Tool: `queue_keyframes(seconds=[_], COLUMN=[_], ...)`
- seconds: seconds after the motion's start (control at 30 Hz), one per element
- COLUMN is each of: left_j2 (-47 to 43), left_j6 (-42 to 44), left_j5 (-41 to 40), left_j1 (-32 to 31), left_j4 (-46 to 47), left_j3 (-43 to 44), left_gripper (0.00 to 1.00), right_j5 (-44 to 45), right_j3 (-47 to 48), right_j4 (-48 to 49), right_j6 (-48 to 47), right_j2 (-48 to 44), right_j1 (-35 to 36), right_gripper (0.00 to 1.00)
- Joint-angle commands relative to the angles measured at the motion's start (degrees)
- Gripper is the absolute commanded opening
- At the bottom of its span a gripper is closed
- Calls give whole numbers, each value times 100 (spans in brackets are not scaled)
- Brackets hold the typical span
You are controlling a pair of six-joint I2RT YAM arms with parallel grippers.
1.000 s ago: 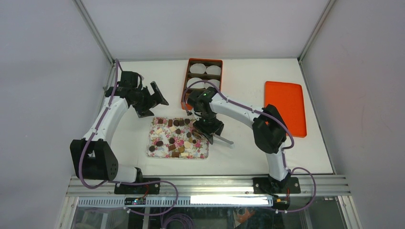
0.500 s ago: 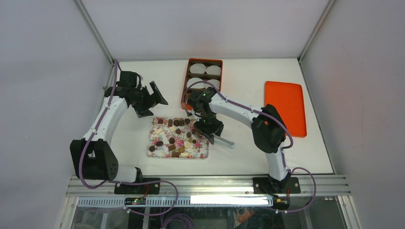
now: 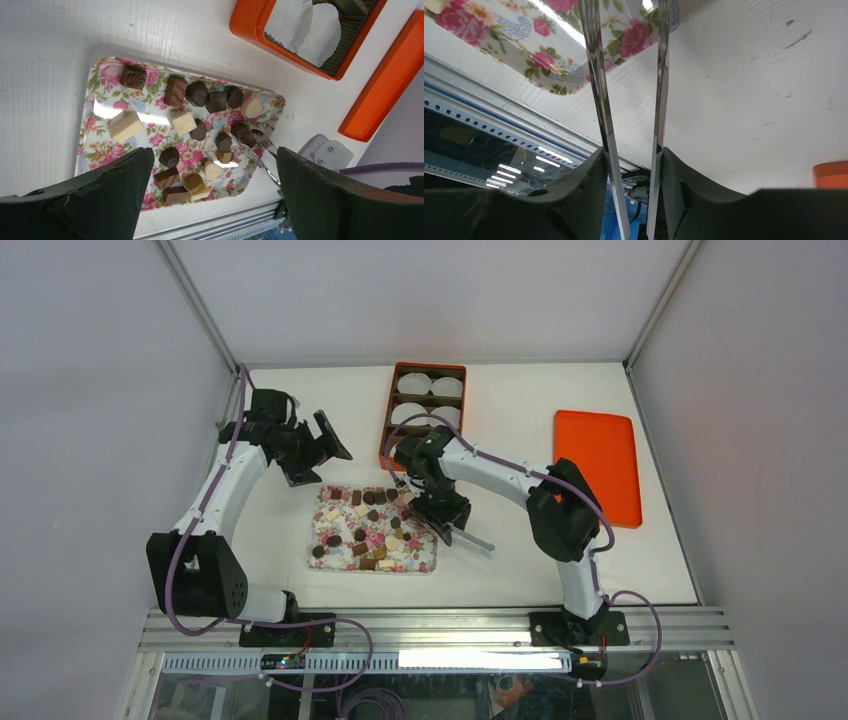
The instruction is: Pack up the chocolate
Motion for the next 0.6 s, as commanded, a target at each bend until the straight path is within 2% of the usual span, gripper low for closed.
queue_keyframes(seconds=[0.0,0.17,0.43,0.57], left_j2=[-205,-263,-249,-253], left_j6=[1,20,46,40], left_j5=[177,160,195,202], left_j1=[57,58,95,107], left_j4=[149,144,144,135], left_j3=[-9,-50,-43,-20], left_gripper=[99,99,99,99], right_j5=[-17,-45,-107,-159], right_j3=[39,1,75,171], right_j4=[-110,-116,-120,-113], right_j6=[44,61,97,96], right_j2=[-439,-451,-543,-704], right_j1=[34,50,63,55], right_gripper=[39,31,0,0])
